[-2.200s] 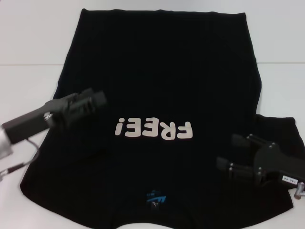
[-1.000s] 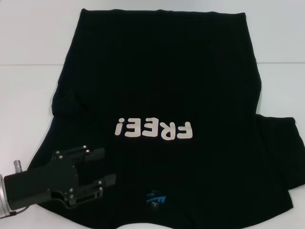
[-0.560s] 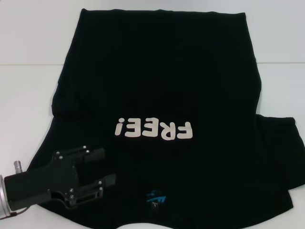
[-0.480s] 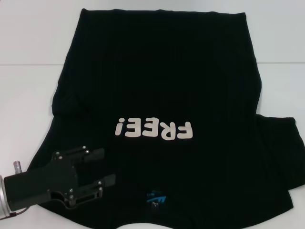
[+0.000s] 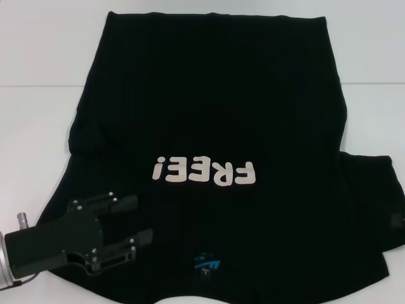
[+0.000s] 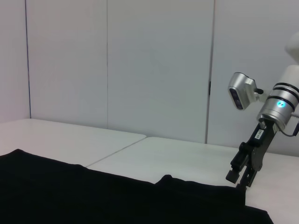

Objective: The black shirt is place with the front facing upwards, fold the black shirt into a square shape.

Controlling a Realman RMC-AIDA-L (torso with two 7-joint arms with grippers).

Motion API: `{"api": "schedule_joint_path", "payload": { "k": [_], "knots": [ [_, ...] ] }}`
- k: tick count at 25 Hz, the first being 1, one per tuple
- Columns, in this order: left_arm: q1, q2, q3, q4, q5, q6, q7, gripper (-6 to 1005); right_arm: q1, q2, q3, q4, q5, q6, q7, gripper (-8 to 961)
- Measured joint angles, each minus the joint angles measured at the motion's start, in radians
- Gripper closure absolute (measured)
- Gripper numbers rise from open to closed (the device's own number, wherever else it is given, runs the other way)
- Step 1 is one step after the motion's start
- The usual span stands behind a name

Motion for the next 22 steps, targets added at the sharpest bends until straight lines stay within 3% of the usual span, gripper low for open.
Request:
{"api": "schedule_joint_path", "payload": {
  "k": [22],
  "knots": [
    [-0.004,0.0,0.0,0.0,-0.004,-0.012,0.0,361,0.036,0.007,-0.01,0.058,0.008,0.026,-0.014,44]
  ]
}}
